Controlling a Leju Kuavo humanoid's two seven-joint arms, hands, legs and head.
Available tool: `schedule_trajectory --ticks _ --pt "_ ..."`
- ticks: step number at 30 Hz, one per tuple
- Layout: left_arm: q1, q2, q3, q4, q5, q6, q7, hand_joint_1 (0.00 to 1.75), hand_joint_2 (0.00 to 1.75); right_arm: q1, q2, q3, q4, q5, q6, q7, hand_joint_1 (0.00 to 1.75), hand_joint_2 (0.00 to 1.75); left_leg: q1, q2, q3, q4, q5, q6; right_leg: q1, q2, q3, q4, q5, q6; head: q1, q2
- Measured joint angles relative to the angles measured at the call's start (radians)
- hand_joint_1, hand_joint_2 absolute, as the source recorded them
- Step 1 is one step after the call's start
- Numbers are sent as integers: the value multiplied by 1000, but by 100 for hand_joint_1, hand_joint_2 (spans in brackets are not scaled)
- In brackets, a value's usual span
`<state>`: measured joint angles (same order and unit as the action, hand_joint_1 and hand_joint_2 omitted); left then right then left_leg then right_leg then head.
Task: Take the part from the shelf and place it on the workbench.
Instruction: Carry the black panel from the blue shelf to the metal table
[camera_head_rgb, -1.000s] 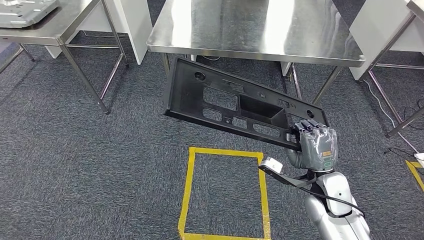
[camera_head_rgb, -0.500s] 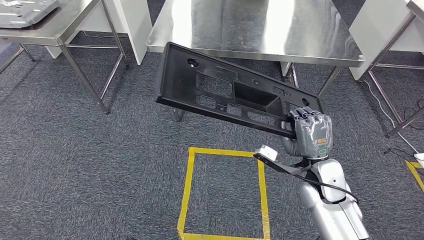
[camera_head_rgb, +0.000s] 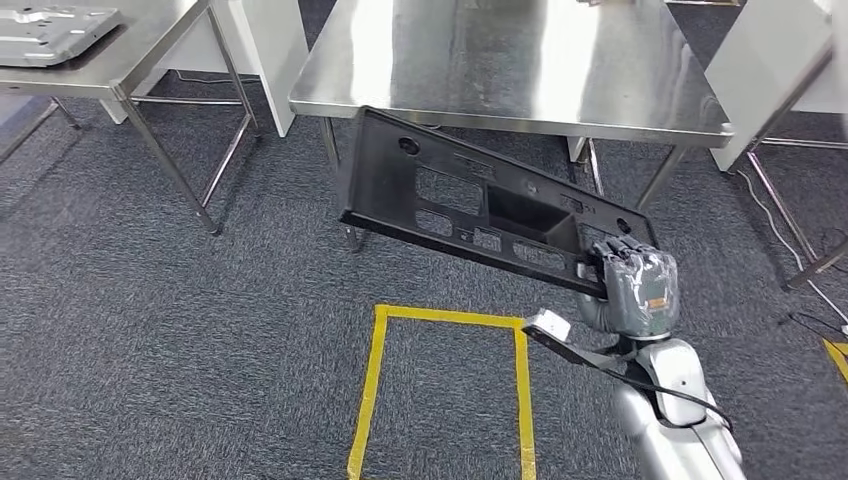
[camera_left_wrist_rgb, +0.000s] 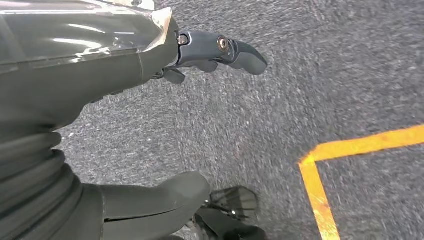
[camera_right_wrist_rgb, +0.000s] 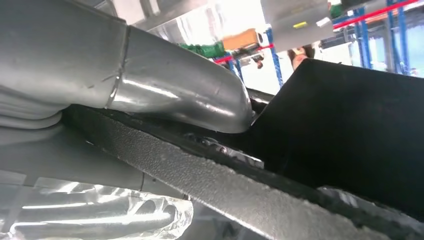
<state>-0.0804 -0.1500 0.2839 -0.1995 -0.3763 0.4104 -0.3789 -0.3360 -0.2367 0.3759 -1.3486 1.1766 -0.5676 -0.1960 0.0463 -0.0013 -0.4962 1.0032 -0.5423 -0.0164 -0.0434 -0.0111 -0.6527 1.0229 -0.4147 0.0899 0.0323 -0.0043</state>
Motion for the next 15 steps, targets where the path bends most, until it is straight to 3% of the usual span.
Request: schedule_trajectory --ticks 2,4,6,8,9,10,11,13,14,15 --pt "0 0 1 0 -1 1 4 0 175 -1 -4 1 3 -9 -1 -4 175 0 1 3 6 1 -4 -13 4 6 7 7 -11 -36 -5 0" --pt "-1 0 1 0 -2 0 5 0 175 -2 -8 2 6 -16 -3 -5 175 0 6 4 -16 54 7 -17 3 11 24 8 -22 -57 -19 0" --pt "-2 1 3 0 -2 -1 4 0 175 0 -10 2 6 -16 -5 -5 175 0 3 5 -96 177 -5 -15 10 14 45 6 -38 -77 -31 0" --pt "1 2 4 0 -3 -2 4 0 175 7 -7 4 5 -6 -6 0 175 0 -7 4 -189 286 -61 -8 22 17 64 5 -56 -93 -40 0" --pt "3 2 5 0 -2 -2 4 0 175 12 -4 5 4 5 -5 6 175 0 -14 4 -222 306 -82 -1 29 21 76 5 -66 -98 -43 0" --pt "6 2 7 0 -2 -3 3 0 175 16 0 7 1 17 -3 14 175 0 -22 3 -240 296 -81 11 38 24 90 5 -77 -101 -45 0" --pt "8 2 8 0 -2 -3 2 0 175 18 4 9 -2 27 0 21 175 0 -33 2 -242 257 -55 29 47 26 106 5 -88 -105 -47 0" --pt "11 6 12 0 -2 -3 1 0 175 19 13 12 -9 37 4 30 175 0 -67 -7 -222 138 56 81 60 30 130 2 -111 -111 -47 0" --pt "12 9 13 0 -2 -3 1 0 175 19 16 13 -11 39 7 33 175 0 -81 -12 -209 88 102 100 63 32 138 -1 -122 -112 -42 0" --pt "12 11 14 0 -2 -2 0 0 175 18 19 14 -12 41 9 35 175 0 -93 -15 -197 56 130 110 64 34 143 -8 -129 -112 -39 0"
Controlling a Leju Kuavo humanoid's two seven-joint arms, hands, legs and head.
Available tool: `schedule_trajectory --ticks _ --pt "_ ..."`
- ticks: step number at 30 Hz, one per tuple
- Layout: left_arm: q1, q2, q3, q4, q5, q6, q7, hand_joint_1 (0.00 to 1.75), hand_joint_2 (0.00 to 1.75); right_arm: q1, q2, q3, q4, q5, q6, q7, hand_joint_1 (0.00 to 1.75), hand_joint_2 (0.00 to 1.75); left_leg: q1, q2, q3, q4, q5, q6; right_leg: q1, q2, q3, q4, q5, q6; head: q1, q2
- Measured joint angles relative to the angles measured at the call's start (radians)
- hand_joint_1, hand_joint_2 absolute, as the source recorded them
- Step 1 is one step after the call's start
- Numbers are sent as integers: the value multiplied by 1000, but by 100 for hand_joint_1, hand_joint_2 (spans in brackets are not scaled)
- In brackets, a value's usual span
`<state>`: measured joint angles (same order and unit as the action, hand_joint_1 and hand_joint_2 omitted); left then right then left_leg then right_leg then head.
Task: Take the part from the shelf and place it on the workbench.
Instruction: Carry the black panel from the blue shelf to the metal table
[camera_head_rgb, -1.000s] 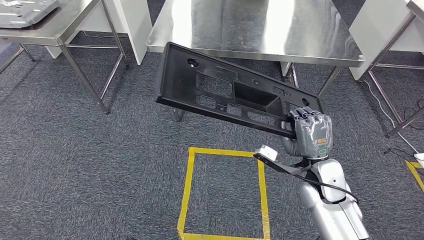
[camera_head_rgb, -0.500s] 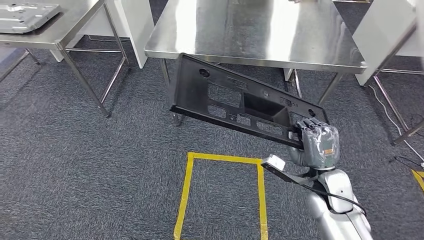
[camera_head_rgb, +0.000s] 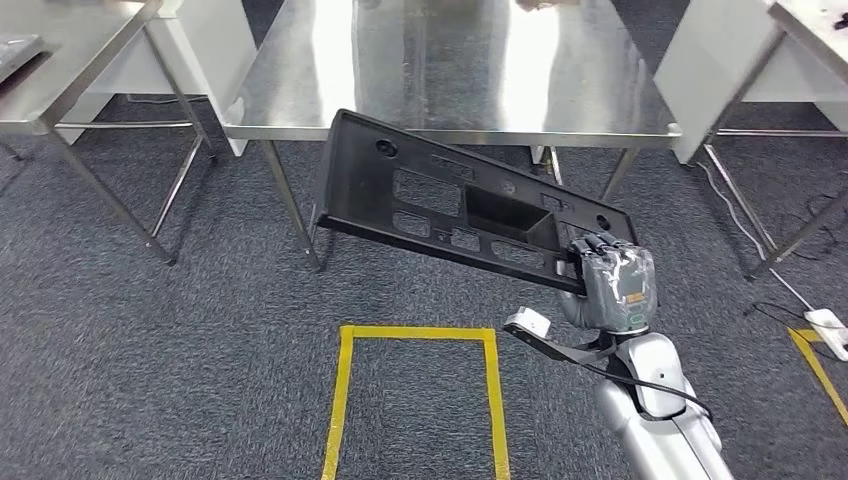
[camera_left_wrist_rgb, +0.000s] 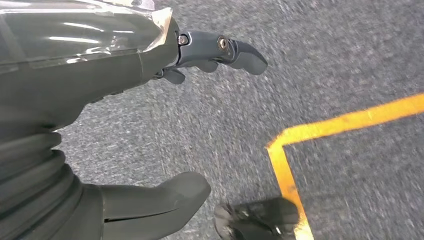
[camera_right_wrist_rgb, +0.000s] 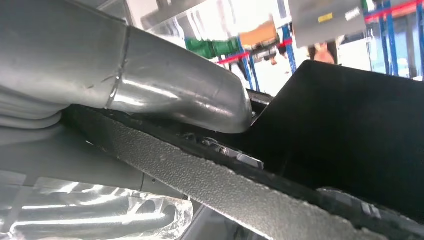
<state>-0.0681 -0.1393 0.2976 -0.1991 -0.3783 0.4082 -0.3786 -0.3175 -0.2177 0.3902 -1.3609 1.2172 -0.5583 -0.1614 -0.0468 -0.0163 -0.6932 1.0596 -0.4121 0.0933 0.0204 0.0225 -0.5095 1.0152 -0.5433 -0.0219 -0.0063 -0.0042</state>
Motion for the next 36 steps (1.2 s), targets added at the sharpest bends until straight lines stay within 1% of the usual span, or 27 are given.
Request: schedule_trajectory --ticks 1,2,4,5,6,8,9,10,11,12,13,14,15,16,18,19,21,22,23,25,26,27,29,30,31,34,36 --pt "0 1 0 0 0 0 -1 0 175 0 2 2 -2 2 2 1 175 0 -7 -2 10 -19 8 2 3 2 10 -1 1 5 3 0" --pt "0 -1 0 0 0 0 -1 0 175 1 3 3 -4 3 2 1 175 0 -5 0 26 -35 5 0 4 3 17 -2 4 11 0 0" --pt "0 -2 0 0 1 0 -1 0 175 0 4 5 -10 4 2 2 175 0 0 1 60 -59 5 4 5 -1 8 37 19 27 -5 0" --pt "0 -2 1 0 1 0 -1 0 175 -2 5 5 -11 4 2 2 175 0 5 2 76 -65 2 6 3 -3 -18 80 20 32 -4 0" --pt "-1 -3 1 0 0 0 -1 0 175 -3 4 5 -12 3 3 3 175 0 10 2 88 -69 -5 5 0 -6 -59 140 14 35 -2 0" --pt "0 -6 1 0 0 -1 -1 0 175 -2 4 5 -12 4 3 4 175 0 19 1 109 -71 -25 0 -9 -8 -146 248 -32 36 3 0" --pt "1 -7 1 0 -1 -2 -1 0 175 0 4 5 -12 4 3 4 175 0 24 0 122 -71 -38 -5 -16 -9 -178 269 -61 41 4 0" --pt "3 -8 1 0 -3 -3 -1 0 175 3 3 4 -12 4 3 4 175 0 29 0 137 -71 -51 -11 -23 -10 -194 259 -80 47 6 0" --pt "4 -9 1 0 -5 -4 -1 0 175 4 2 4 -12 4 3 4 175 0 34 -1 155 -71 -64 -17 -30 -13 -196 220 -78 59 7 0" --pt "4 -9 1 0 -8 -6 0 0 175 5 0 3 -12 4 3 4 175 0 40 -1 174 -71 -79 -23 -38 -17 -188 159 -47 77 10 0" --pt "3 -9 1 1 -11 -7 1 0 175 5 -1 3 -12 4 4 4 175 0 43 -1 191 -70 -94 -31 -44 -25 -175 93 11 95 15 0" --pt "2 -9 1 1 -13 -8 3 0 175 5 -3 2 -12 4 5 4 175 0 45 -1 205 -69 -110 -39 -47 -35 -162 37 71 108 22 0" --pt "1 -8 0 1 -14 -10 6 0 175 4 -4 2 -12 4 7 4 175 0 45 0 213 -70 -124 -48 -47 -42 -150 3 122 110 27 0" --pt "-1 -8 0 1 -13 -10 8 0 175 3 -4 2 -13 4 10 4 175 0 44 2 221 -68 -132 -55 -47 -46 -143 -10 153 101 30 0" --pt "-6 -8 1 0 -12 -10 12 0 175 -5 -3 2 -16 4 17 4 175 0 46 9 213 -39 -125 -65 -49 -42 -130 -12 157 71 24 0" --pt "-8 -7 2 0 -11 -10 12 0 175 -11 -2 2 -16 4 20 4 175 0 48 11 193 3 -110 -70 -52 -40 -124 -15 153 61 20 0" --pt "-11 -7 5 0 -10 -10 12 0 175 -27 5 2 -12 5 26 5 175 0 52 13 117 118 -101 -79 -55 -36 -106 -19 140 43 14 0" --pt "-12 -7 7 0 -10 -10 12 0 175 -36 11 3 -9 7 28 5 175 0 54 13 74 175 -122 -85 -54 -34 -98 -20 132 35 10 0" --pt "-12 -7 8 0 -10 -10 13 0 175 -43 19 4 -6 9 30 6 175 0 55 13 35 215 -159 -89 -53 -31 -90 -20 123 29 6 0" --pt "-13 -6 8 0 -11 -11 16 0 175 -53 32 6 1 17 34 8 175 0 58 13 -18 234 -218 -95 -52 -26 -67 -20 104 27 1 0" --pt "-14 -4 8 0 -11 -12 18 0 175 -55 38 7 4 21 35 11 175 0 58 13 -23 205 -211 -94 -51 -25 -54 -20 93 28 -1 0" --pt "-14 -3 8 0 -11 -13 19 0 175 -57 43 7 7 25 35 13 175 0 58 14 -16 153 -175 -92 -51 -24 -39 -20 83 30 -3 0" --pt "-15 0 9 0 -11 -13 21 0 175 -62 55 9 11 33 37 18 175 0 56 14 13 29 -62 -83 -48 -23 -19 -20 63 36 -8 0" --pt "-15 1 9 0 -11 -14 21 0 175 -66 59 10 12 37 39 20 175 0 54 13 25 -10 -21 -78 -45 -21 -13 -19 55 41 -9 0" --pt "-16 2 10 0 -10 -14 22 0 175 -70 64 12 13 41 41 22 175 0 51 12 31 -28 4 -74 -41 -19 -11 -19 48 47 -8 0" --pt "-18 1 11 0 -8 -13 23 0 175 -79 73 15 13 48 45 25 175 0 48 8 46 -35 14 -59 -33 -17 -11 -13 32 64 -5 0" --pt "-20 0 14 0 -3 -10 21 0 175 -89 76 17 15 49 52 24 175 0 50 8 59 -44 9 -44 -32 -19 -46 55 5 65 -2 0"
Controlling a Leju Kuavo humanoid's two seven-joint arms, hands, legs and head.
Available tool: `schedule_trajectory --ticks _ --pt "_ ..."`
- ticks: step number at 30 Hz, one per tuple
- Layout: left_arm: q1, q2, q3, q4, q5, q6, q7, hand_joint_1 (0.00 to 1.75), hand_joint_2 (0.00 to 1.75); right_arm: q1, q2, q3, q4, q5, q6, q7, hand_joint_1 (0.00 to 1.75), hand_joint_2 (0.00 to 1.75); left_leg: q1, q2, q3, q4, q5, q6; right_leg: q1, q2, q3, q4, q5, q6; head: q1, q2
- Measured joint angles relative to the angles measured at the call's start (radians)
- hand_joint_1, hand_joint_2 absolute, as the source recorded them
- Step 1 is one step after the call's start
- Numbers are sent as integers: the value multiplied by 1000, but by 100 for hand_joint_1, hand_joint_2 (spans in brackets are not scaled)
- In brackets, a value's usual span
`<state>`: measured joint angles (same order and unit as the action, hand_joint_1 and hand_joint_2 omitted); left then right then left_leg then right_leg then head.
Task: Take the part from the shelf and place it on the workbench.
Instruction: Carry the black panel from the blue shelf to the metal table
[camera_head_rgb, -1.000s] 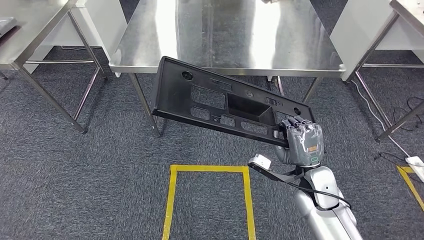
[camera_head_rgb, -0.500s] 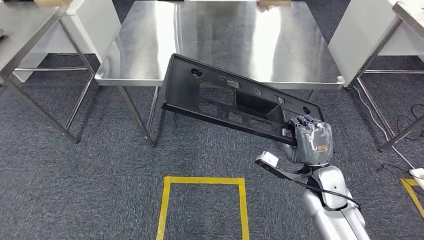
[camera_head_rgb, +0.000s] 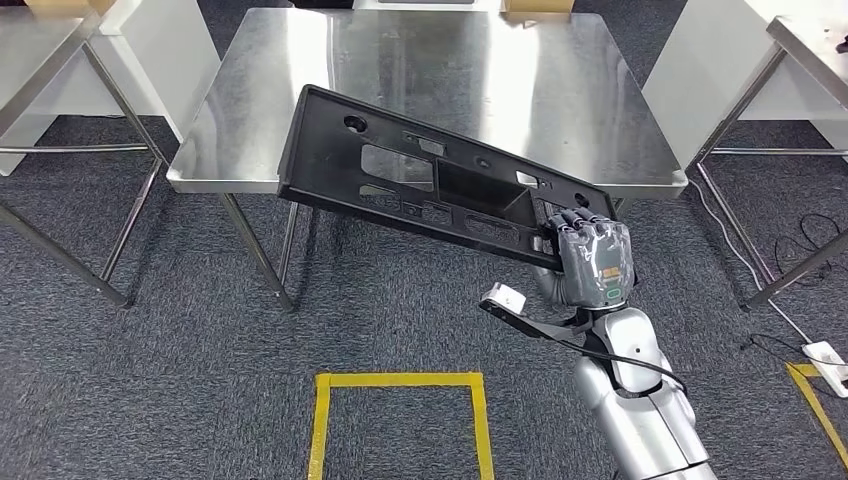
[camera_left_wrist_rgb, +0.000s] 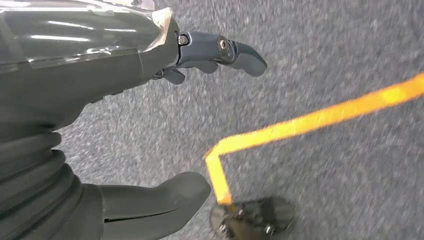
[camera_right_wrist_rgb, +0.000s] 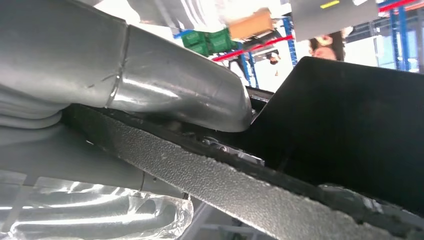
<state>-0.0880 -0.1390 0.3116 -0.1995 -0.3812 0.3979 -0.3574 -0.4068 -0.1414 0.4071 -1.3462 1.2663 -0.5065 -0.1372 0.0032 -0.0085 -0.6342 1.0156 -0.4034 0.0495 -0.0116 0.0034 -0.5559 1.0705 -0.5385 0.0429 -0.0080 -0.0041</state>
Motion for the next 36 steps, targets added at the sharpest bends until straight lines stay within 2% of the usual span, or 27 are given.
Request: schedule_trajectory --ticks 3,4,5,6,7,8,9,10,11,13,15,17,18,19,20,21,23,24,25,26,29,30,31,33,34,35,36 --pt "-1 1 8 0 6 2 -4 0 175 -10 7 4 11 0 8 -2 175 0 -4 -3 13 -1 -17 15 0 -1 -133 204 -50 -5 7 0" --pt "-1 1 10 0 6 2 -5 0 175 -10 8 4 16 0 8 -2 175 0 -6 -6 20 -1 -24 17 1 -1 -165 237 -47 -1 9 0" --pt "0 1 11 0 6 1 -4 0 175 -10 9 5 21 1 8 -3 175 0 -9 -10 30 -1 -31 18 2 -1 -175 227 -24 6 11 0" --pt "0 0 12 0 6 0 -4 0 175 -11 10 5 25 1 8 -3 175 0 -12 -14 42 -1 -39 18 3 -1 -164 176 16 11 13 0" --pt "1 0 12 0 6 0 -4 0 175 -12 11 5 28 0 7 -3 175 0 -14 -16 52 -2 -47 17 6 -1 -139 97 63 13 15 0" --pt "0 -1 13 0 6 0 -3 0 175 -14 11 6 31 0 7 -3 175 0 -18 -19 63 -1 -57 15 10 -1 -110 21 104 10 17 0" --pt "0 -1 14 0 6 0 -3 0 175 -16 12 6 34 0 7 -3 175 0 -21 -20 69 0 -66 12 13 -1 -89 -34 130 3 18 0" --pt "-1 -2 15 1 7 0 -2 0 175 -18 14 7 35 0 7 -3 175 0 -22 -21 73 -1 -72 7 17 -1 -77 -64 142 -6 16 0" --pt "-2 -2 15 1 7 0 -2 0 175 -20 16 7 37 0 7 -4 175 0 -23 -22 76 -2 -77 3 19 -1 -73 -69 142 -15 15 0" --pt "-2 -1 17 0 7 0 -2 0 175 -23 19 8 38 0 7 -4 175 0 -21 -21 79 -2 -86 -8 10 -1 -64 -80 140 -26 13 0" --pt "-2 0 19 -1 7 0 -3 0 175 -31 27 8 44 -1 8 -4 175 0 -17 -14 60 48 -113 -22 -4 -3 -42 -97 136 -40 10 0" --pt "-3 1 21 -2 7 1 -4 0 175 -47 38 8 63 -2 10 -3 175 0 -4 -8 -10 174 -161 -38 -9 -4 -23 -103 126 -53 2 0" --pt "-3 1 23 -2 7 1 -4 0 175 -55 43 8 78 -3 10 -3 175 0 4 -6 -52 236 -177 -46 -10 -4 -16 -103 121 -54 0 0" --pt "-2 1 23 -2 6 0 -4 0 175 -60 45 8 94 -6 11 -3 175 0 11 -4 -85 275 -178 -54 -11 -4 -10 -103 114 -53 -2 0" --pt "-2 1 24 -2 5 0 -3 0 175 -64 47 7 108 -10 11 -3 175 0 18 -1 -103 280 -162 -62 -13 -3 -3 -102 108 -49 -2 0" --pt "-2 1 24 -2 3 -1 -2 0 175 -68 47 4 124 -16 12 -4 175 0 25 3 -99 246 -125 -69 -17 -3 5 -100 100 -44 -3 0" --pt "-2 1 24 -1 -3 -4 0 0 175 -84 49 -4 154 -32 23 -8 175 0 36 9 -56 119 -38 -85 -21 -3 16 -88 80 -29 -6 0" --pt "-3 0 24 -1 -6 -6 2 0 175 -100 50 -10 174 -40 31 -12 175 0 39 9 -32 63 -12 -87 -19 -2 16 -80 70 -19 -9 0" --pt "-4 -1 24 -1 -8 -7 2 0 175 -122 51 -15 200 -48 41 -19 175 0 38 8 -19 32 -4 -85 -15 -1 15 -73 63 -11 -9 0" --pt "-5 -2 24 -1 -9 -8 2 0 175 -152 53 -20 235 -56 50 -29 175 0 33 7 -14 23 -10 -78 -10 1 12 -70 59 -3 -8 0" --pt "-8 -5 24 -2 -11 -6 -2 0 175 -249 60 -38 368 -75 67 -54 175 0 22 5 -7 15 -14 -44 -12 0 6 -64 50 17 -2 0" --pt "-9 -6 24 -2 -12 -5 -3 0 175 -275 61 -44 403 -79 69 -58 175 0 22 3 -2 11 -15 -34 -15 -1 -9 -35 38 19 1 0" --pt "-9 -7 24 -2 -12 -5 -4 0 175 -297 62 -49 433 -82 69 -61 175 0 23 2 1 8 -16 -25 -17 -2 -39 18 20 18 6 0" --pt "-10 -8 25 -2 -14 -5 -5 0 175 -339 66 -53 498 -83 69 -64 175 0 21 0 6 8 -24 -14 -16 -2 -129 164 -19 15 15 0" --pt "-11 -9 25 -2 -15 -5 -5 0 175 -354 68 -54 530 -84 69 -65 175 0 20 -2 10 8 -28 -11 -15 -2 -167 215 -25 17 17 0" --pt "-11 -10 25 -2 -16 -6 -5 0 175 -367 69 -55 561 -85 69 -67 175 0 19 -4 16 8 -32 -10 -14 -2 -188 231 -15 23 19 0" --pt "-11 -11 25 -2 -17 -6 -5 0 175 -378 70 -56 588 -88 69 -69 175 0 18 -7 24 8 -38 -11 -13 -2 -185 201 13 30 21 0"
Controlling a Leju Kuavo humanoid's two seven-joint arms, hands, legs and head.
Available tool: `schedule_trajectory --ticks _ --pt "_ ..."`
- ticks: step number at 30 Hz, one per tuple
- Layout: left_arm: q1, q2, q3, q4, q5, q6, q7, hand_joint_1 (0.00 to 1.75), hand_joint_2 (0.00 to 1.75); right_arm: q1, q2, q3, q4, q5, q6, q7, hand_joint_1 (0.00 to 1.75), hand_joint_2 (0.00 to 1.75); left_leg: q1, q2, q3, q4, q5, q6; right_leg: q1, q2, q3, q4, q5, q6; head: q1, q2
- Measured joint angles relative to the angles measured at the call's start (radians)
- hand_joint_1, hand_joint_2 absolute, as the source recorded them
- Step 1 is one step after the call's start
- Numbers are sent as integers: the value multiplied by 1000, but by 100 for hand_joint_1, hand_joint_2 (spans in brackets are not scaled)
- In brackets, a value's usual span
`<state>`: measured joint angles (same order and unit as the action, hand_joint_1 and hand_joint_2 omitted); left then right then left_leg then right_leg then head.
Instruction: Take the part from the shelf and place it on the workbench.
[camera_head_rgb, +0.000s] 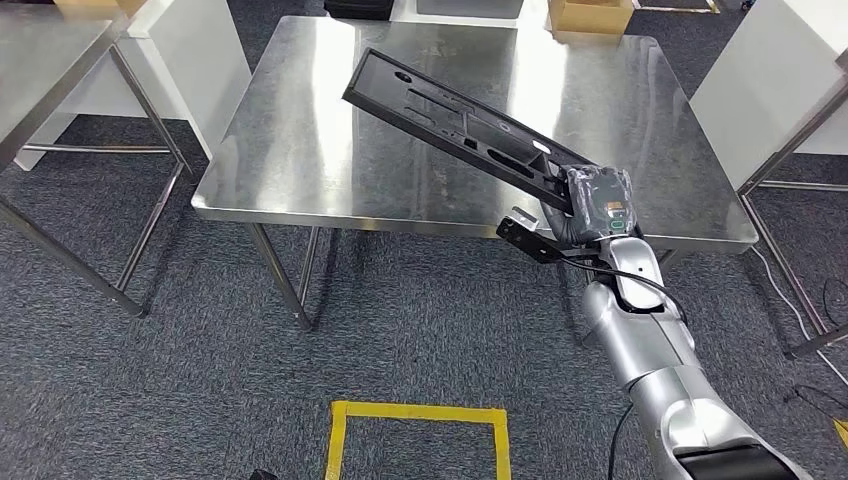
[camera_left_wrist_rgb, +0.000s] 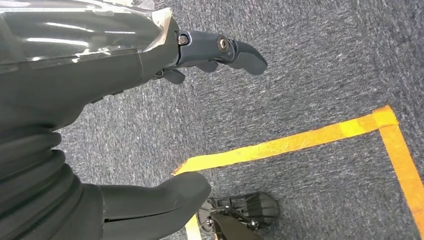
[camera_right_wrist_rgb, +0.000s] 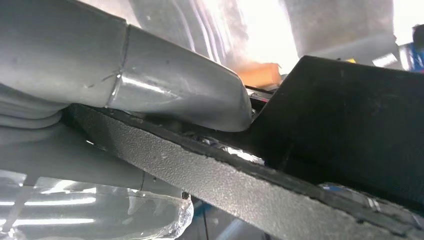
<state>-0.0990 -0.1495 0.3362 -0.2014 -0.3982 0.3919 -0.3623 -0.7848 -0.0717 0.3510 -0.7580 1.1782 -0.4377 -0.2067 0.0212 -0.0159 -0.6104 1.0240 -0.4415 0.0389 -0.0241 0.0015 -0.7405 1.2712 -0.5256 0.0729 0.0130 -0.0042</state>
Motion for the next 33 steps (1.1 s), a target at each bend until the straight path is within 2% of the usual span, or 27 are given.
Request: schedule_trajectory --ticks 2,3,4,6,8,9,10,12,13,14,15,17,18,19,22,24,25,27,28,29,30,31,32,33 --pt "-1 -1 0 0 -2 0 0 0 175 -28 4 -2 48 -6 4 -4 175 0 -2 -4 17 0 -13 -6 0 -2 48 -142 81 10 5 0" --pt "-2 -2 0 0 -3 0 0 0 175 -47 7 -2 72 -7 8 -6 175 0 -5 -5 23 1 -20 -11 4 -3 74 -206 110 7 7 0" --pt "-4 -2 0 0 -5 0 1 0 175 -65 11 -2 95 -9 13 -7 175 0 -8 -5 26 1 -26 -15 7 -3 91 -246 126 -1 7 0" --pt "-6 -3 0 0 -8 0 1 0 175 -92 20 -1 132 -10 21 -8 175 0 -11 -4 28 0 -33 -24 14 -1 101 -261 124 -24 2 0" --pt "-7 -3 0 0 -9 1 1 0 175 -107 26 -1 155 -11 24 -7 175 0 -7 -1 24 9 -43 -34 8 0 108 -265 121 -43 -4 0" --pt "-7 -3 0 0 -9 2 1 0 175 -113 29 -1 164 -11 24 -7 175 0 -5 2 13 34 -57 -40 5 1 113 -268 118 -53 -8 0" --pt "-7 -3 0 0 -9 2 1 0 175 -120 33 -1 172 -11 25 -7 175 0 -3 5 -11 79 -79 -45 2 1 119 -270 116 -61 -12 0" --pt "-7 -3 1 0 -9 3 1 0 175 -129 40 -1 186 -11 25 -8 175 0 -2 9 -85 212 -129 -51 5 2 129 -270 107 -74 -21 0" --pt "-7 -3 1 0 -9 3 1 0 175 -131 43 -1 193 -11 25 -8 175 0 -1 10 -121 264 -138 -53 6 2 134 -270 103 -77 -23 0" --pt "-6 -3 1 0 -9 3 1 0 175 -132 45 -1 199 -10 25 -8 175 0 -1 11 -144 285 -129 -54 8 3 140 -270 98 -78 -24 0" --pt "-6 -3 1 0 -9 3 1 0 175 -132 47 -1 205 -10 25 -8 175 0 -1 12 -145 264 -98 -52 9 4 147 -270 93 -78 -25 0" --pt "-6 -3 2 0 -9 4 1 0 175 -135 50 -1 216 -11 25 -8 175 0 -2 12 -99 136 -10 -43 11 6 164 -270 81 -72 -27 0" --pt "-6 -3 2 0 -9 4 1 0 175 -139 51 -1 220 -12 25 -8 175 0 -3 12 -69 73 19 -38 14 7 170 -269 75 -68 -28 0" --pt "-7 -3 2 0 -10 5 1 0 175 -143 52 -1 225 -14 25 -9 175 0 -5 13 -47 30 33 -33 17 7 172 -269 71 -64 -28 0" --pt "-8 -3 3 0 -12 5 0 0 175 -152 52 -1 238 -20 24 -16 175 0 -10 13 -28 3 25 -21 23 8 173 -272 65 -51 -24 0" --pt "-8 -3 3 0 -12 4 0 0 175 -154 50 -1 243 -22 22 -20 175 0 -7 12 -19 -9 27 -9 24 7 160 -248 51 -45 -20 0" --pt "-8 -2 3 0 -12 4 0 0 175 -155 49 -1 245 -23 22 -21 175 0 -5 13 -15 -14 28 -2 24 6 138 -208 34 -44 -18 0" --pt "-9 -2 3 0 -12 4 0 0 175 -156 48 -1 251 -24 22 -23 175 0 -5 12 -11 -16 24 5 20 5 63 -76 -8 -48 -12 0" --pt "-9 -2 3 0 -12 4 0 0 175 -154 47 -1 255 -24 22 -23 175 0 -6 11 -10 -16 22 7 19 5 25 -17 -22 -47 -11 0" --pt "-8 -2 3 0 -13 3 0 0 175 -152 46 -1 259 -24 22 -23 175 0 -6 10 -7 -15 18 7 18 5 2 11 -21 -42 -10 0" --pt "-6 -2 3 0 -13 3 0 0 175 -150 45 -1 263 -24 22 -23 175 0 -6 9 -3 -14 14 5 17 5 1 -5 -2 -34 -8 0" --pt "-6 -2 3 0 -13 3 0 0 175 -149 45 -1 266 -24 22 -23 175 0 -6 7 4 -13 10 3 14 4 20 -59 30 -25 -6 0" --pt "-5 -3 3 0 -13 3 0 0 175 -148 44 -1 268 -24 22 -23 175 0 -5 6 10 -12 4 -1 11 1 52 -139 68 -17 -4 0" --pt "-6 -2 4 0 -13 3 0 0 175 -149 44 -1 269 -24 22 -23 175 0 -6 6 15 -12 -2 -6 11 -1 85 -204 97 -14 -2 0"
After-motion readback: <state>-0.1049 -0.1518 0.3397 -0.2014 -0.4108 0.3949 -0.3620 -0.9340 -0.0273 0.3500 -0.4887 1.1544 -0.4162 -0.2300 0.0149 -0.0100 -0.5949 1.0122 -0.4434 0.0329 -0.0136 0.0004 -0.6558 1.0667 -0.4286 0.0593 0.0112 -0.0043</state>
